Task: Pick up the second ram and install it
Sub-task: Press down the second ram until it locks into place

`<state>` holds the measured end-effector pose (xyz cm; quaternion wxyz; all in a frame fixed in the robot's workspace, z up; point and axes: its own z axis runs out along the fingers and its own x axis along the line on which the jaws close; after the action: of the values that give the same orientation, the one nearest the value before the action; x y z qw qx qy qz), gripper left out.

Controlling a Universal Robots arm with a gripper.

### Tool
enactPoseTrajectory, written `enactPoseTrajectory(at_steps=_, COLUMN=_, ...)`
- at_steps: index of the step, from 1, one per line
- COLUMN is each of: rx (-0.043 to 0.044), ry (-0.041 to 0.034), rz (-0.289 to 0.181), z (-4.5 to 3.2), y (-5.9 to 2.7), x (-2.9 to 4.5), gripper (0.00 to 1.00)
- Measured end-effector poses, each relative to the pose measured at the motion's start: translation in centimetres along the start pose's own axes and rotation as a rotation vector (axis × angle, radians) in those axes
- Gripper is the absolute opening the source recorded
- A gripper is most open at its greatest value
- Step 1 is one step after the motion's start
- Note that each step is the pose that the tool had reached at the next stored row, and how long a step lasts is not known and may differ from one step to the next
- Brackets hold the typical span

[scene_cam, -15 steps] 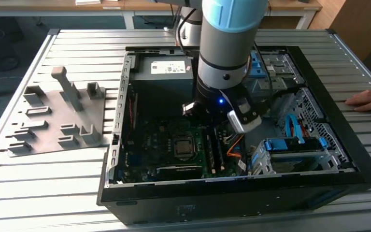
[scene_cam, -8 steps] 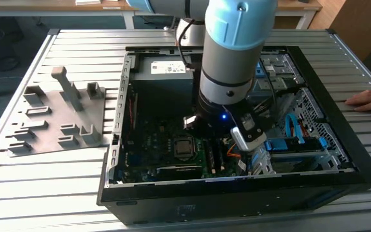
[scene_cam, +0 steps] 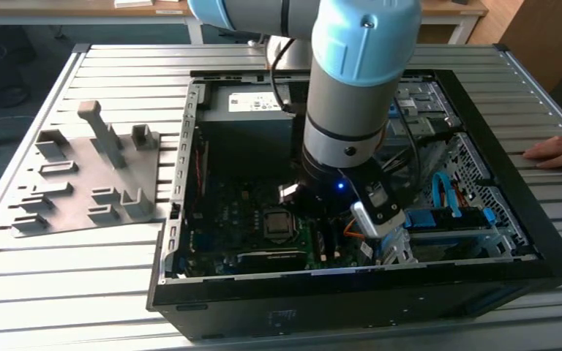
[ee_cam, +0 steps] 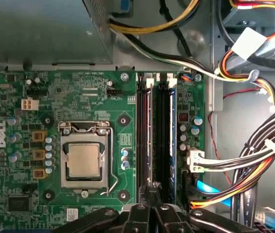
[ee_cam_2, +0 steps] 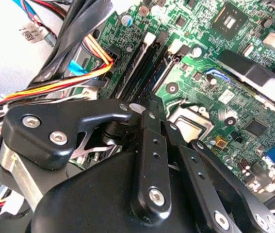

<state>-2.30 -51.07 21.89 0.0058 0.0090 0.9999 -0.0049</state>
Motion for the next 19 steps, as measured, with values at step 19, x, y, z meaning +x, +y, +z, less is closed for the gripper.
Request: enactPoseTrajectory(at_steps=19, rx=0.0053, ry=-0.0001, rz=-0.001, z=-5.35, y=-0.10, x=-0.07, gripper=0.10)
